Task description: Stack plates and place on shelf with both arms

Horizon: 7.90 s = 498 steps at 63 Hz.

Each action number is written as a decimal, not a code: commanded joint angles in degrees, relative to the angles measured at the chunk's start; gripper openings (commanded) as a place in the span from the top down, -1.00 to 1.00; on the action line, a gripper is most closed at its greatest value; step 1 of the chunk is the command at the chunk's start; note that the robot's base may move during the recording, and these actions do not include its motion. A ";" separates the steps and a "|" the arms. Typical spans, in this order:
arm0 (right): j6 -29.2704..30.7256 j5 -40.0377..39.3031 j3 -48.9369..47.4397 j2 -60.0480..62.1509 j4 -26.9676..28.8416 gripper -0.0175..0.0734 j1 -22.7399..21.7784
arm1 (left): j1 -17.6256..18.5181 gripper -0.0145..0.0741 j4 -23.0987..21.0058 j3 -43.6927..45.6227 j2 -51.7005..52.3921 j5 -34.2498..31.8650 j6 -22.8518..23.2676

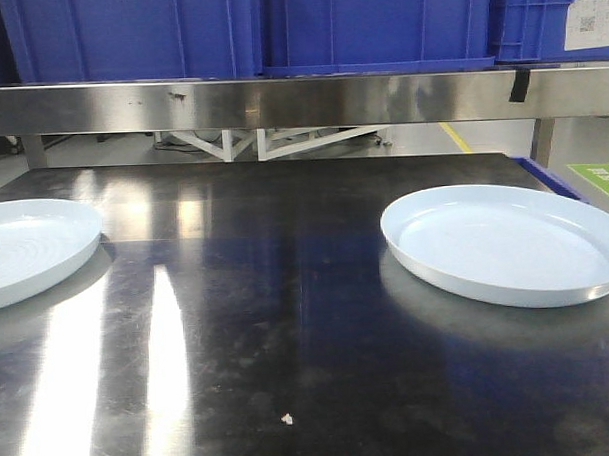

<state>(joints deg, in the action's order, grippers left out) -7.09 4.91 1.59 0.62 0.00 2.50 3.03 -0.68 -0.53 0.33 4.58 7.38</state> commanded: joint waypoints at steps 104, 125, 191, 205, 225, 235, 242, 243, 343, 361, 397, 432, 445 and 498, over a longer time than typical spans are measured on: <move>0.06 -5.21 -0.89 1.22 -0.85 0.51 -0.36 | 0.09 0.44 5.54 63.96 -50.65 38.16 -3.95; 0.06 -5.21 -0.89 1.22 -0.85 0.51 -0.36 | 0.09 0.44 3.14 63.96 -52.35 38.15 -3.95; 0.50 -12.33 -5.53 1.17 -1.79 0.51 -0.49 | 0.09 0.44 2.25 63.96 -52.35 34.13 -3.95; 0.71 11.94 -25.01 -9.01 -4.72 0.51 -0.49 | 0.09 0.44 2.45 63.96 -52.35 34.03 -3.95; 0.71 18.63 -46.50 -40.35 -4.60 0.51 -0.49 | 0.09 0.44 2.35 63.96 -52.35 34.62 -3.95; 0.71 18.63 -50.81 -47.50 -3.14 0.51 -0.49 | 0.09 0.44 2.35 63.96 -52.35 35.80 -3.95; 0.71 18.51 -50.90 -50.07 -2.06 0.51 -0.49 | 0.09 0.44 2.35 63.96 -52.35 36.65 -3.95; 0.71 18.51 -50.90 -50.32 -2.00 0.51 -0.49 | 0.09 0.44 2.35 63.96 -52.35 36.79 -3.95; 0.66 21.76 -50.90 -55.26 0.63 -0.72 -0.49 | 0.09 -0.64 5.73 63.96 -84.02 30.36 -0.84; 0.66 21.57 -50.90 -55.26 0.63 -0.72 -0.49 | -2.85 -0.64 5.95 63.96 -88.19 28.86 -0.84; 0.66 21.14 -50.90 -58.65 0.68 -0.72 -0.49 | -5.60 -0.64 4.26 63.96 -94.55 27.02 -0.84; 0.66 20.54 -50.90 -58.72 0.68 -0.72 -0.49 | -5.60 -0.55 4.26 63.96 -98.95 26.66 -0.84; 0.66 20.54 -50.90 -58.72 0.68 -0.72 -0.49 | -5.48 0.52 4.26 64.71 -98.56 27.19 -0.84; 0.66 20.53 -50.90 -58.72 1.51 -0.72 -0.49 | 16.11 0.45 -9.37 79.04 -93.09 29.29 -1.48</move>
<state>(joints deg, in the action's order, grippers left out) -6.77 29.52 -47.23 -58.76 1.47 2.50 15.73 -8.87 76.50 -95.03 37.62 5.86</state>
